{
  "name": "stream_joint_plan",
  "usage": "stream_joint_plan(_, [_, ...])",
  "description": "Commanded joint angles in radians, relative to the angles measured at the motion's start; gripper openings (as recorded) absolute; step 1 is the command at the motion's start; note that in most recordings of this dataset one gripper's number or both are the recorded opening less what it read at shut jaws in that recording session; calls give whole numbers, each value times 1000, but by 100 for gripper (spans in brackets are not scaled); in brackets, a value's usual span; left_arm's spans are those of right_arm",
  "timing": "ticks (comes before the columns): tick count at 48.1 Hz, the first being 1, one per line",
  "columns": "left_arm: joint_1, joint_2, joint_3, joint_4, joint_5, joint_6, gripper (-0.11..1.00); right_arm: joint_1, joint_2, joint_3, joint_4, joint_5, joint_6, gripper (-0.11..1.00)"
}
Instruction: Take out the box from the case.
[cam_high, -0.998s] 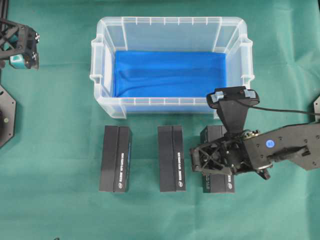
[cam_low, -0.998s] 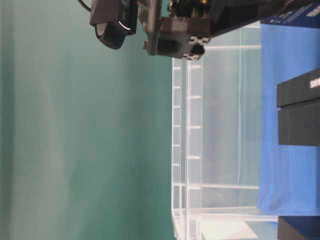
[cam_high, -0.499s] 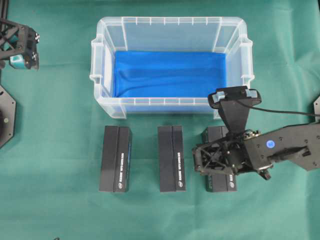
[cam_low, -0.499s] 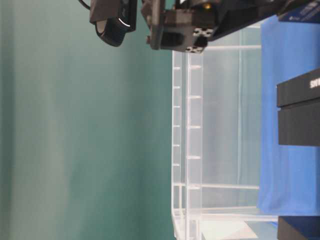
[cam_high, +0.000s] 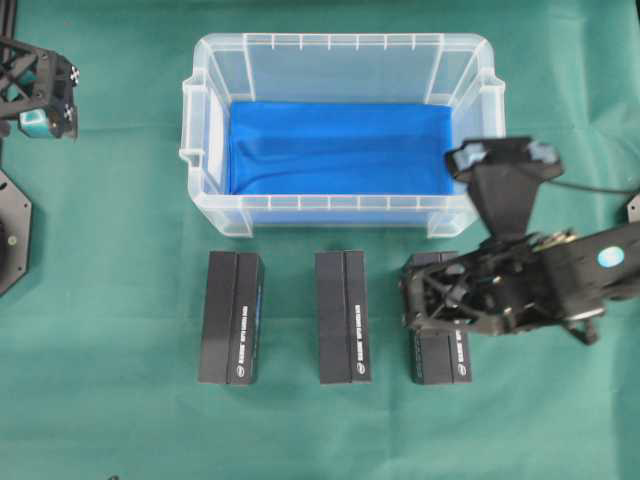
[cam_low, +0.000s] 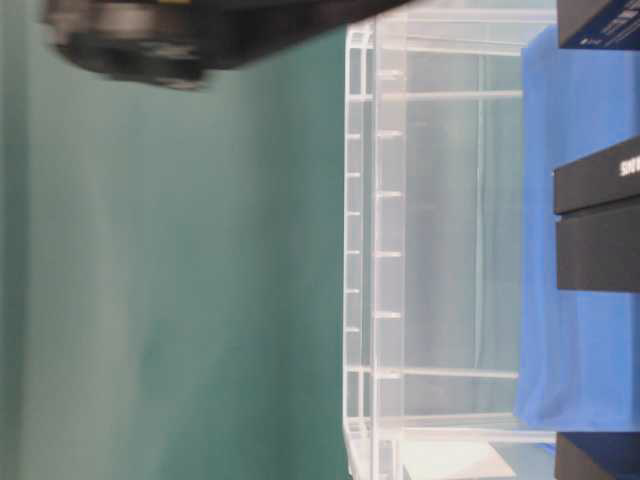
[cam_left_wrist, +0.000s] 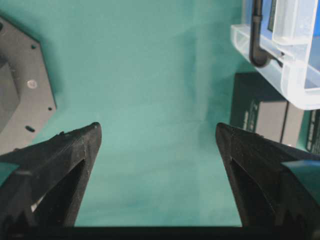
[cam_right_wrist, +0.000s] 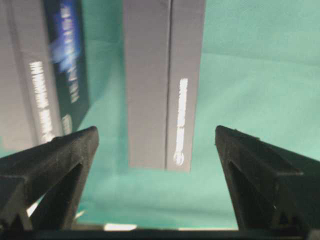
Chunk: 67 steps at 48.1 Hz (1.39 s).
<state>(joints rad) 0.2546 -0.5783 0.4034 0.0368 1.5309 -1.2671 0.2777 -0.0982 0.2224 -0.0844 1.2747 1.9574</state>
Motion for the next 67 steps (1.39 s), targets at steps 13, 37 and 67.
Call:
stream_joint_plan(13, [-2, -6, -11, -2, -3, -2, 99, -2, -64, -156, -29, 192, -23, 93])
stream_joint_plan(37, [-2, -8, -11, -2, -2, -3, 99, 0, -97, -120, -32, 195, -57, 92])
stream_joint_plan(67, [-5, -17, -8, -2, -2, -20, 99, 67, -388, 129, -14, 293, -34, 92])
